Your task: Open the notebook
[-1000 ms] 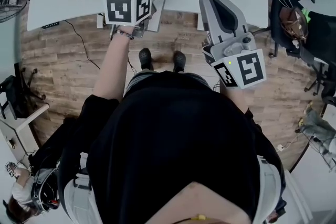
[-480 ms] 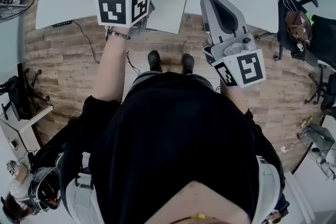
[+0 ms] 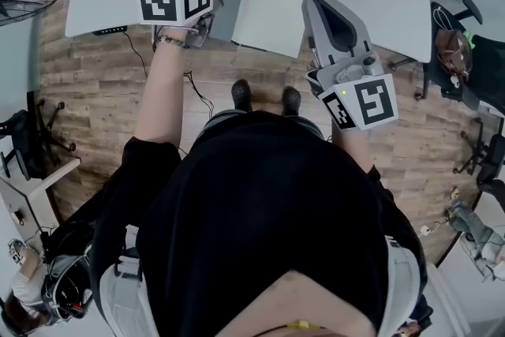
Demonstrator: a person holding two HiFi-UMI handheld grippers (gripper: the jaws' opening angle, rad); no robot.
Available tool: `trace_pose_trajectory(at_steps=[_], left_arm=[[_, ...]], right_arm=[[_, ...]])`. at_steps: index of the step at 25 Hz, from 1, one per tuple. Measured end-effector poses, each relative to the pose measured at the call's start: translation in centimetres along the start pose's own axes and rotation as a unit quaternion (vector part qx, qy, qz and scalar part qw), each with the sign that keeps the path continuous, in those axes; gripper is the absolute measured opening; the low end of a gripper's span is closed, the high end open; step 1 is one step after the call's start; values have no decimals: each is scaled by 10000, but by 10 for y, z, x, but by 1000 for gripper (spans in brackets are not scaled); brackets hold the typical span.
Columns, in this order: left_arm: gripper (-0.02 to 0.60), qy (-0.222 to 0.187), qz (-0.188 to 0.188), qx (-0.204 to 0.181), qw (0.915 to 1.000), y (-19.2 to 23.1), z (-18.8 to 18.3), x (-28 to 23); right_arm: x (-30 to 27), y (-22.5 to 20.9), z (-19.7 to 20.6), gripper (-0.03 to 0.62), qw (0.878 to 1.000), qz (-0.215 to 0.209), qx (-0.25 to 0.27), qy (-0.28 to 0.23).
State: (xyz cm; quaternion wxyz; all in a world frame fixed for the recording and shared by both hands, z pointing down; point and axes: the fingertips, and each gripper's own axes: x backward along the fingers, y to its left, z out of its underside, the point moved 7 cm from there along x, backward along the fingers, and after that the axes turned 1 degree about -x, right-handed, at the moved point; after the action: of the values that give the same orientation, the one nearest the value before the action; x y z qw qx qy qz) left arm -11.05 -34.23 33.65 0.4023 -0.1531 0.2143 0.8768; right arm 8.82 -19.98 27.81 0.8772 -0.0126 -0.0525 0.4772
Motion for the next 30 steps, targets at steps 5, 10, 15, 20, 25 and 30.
trace_pose_trajectory(at_steps=[5,10,15,20,25,30], left_arm=[[11,-42,79,282,9996,33,11,8],[12,-164,402,878,9952,60,32,11],[12,-288,639,1283,9893,79,51,16],[12,-364,740,1585,9839,94,67,18],[12,-572,945,2092,9716,105,86,17],[12,-724,1155,2554,9572,113,104,17]], right_arm=[[-19,17,7,5,10000,22,26,46],[-32,28,15,4,9999,75,22,96],[-48,38,23,3,9998,85,1,201],[-62,46,29,5,9995,82,-3,289],[-71,47,37,4,9991,82,30,405],[-82,48,51,4,9986,67,95,520]])
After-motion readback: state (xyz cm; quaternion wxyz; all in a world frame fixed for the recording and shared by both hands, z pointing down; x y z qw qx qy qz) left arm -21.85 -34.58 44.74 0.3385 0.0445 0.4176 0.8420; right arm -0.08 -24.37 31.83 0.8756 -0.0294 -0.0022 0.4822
